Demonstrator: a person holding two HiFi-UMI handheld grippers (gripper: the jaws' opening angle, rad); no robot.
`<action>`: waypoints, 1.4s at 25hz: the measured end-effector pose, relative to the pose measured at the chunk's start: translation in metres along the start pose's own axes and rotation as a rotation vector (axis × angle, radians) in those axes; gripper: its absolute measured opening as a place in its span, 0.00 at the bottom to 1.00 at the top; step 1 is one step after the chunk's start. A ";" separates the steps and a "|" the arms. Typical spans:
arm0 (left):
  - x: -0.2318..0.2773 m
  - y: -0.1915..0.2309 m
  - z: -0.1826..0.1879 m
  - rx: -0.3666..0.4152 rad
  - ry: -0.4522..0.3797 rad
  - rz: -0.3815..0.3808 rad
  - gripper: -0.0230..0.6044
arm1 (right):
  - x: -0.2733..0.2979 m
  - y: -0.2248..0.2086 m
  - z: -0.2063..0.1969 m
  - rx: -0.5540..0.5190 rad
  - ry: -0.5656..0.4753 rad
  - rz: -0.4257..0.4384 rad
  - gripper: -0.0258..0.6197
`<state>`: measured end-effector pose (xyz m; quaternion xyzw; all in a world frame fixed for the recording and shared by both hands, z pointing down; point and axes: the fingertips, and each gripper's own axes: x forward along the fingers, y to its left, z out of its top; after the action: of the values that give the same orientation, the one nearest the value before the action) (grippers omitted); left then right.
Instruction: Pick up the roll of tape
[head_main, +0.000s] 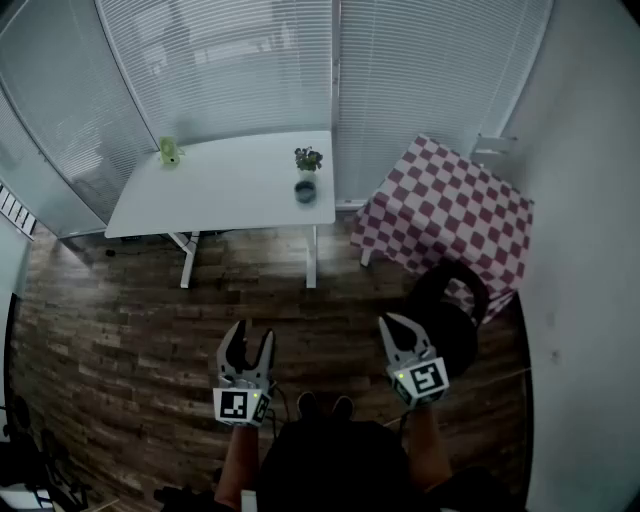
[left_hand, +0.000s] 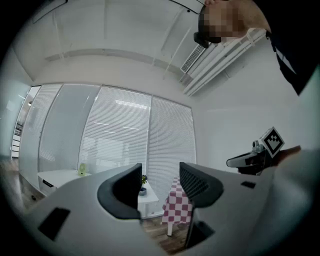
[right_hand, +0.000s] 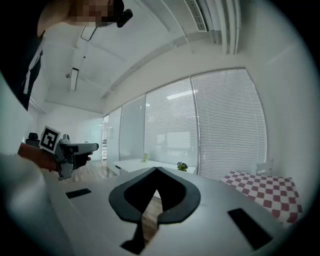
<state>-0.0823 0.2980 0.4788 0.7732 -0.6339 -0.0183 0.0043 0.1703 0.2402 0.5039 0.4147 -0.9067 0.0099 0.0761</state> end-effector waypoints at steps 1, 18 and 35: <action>0.001 0.000 0.000 0.007 0.002 -0.001 0.41 | 0.001 0.001 0.000 0.010 0.005 0.007 0.05; -0.004 -0.015 -0.012 -0.012 0.041 0.029 0.41 | 0.000 -0.008 -0.015 0.026 -0.016 0.053 0.05; 0.060 0.019 -0.038 -0.070 0.048 0.020 0.41 | 0.065 -0.041 -0.025 0.086 0.016 0.033 0.05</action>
<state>-0.0875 0.2349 0.5158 0.7663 -0.6405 -0.0219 0.0465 0.1622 0.1666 0.5363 0.4023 -0.9116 0.0535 0.0655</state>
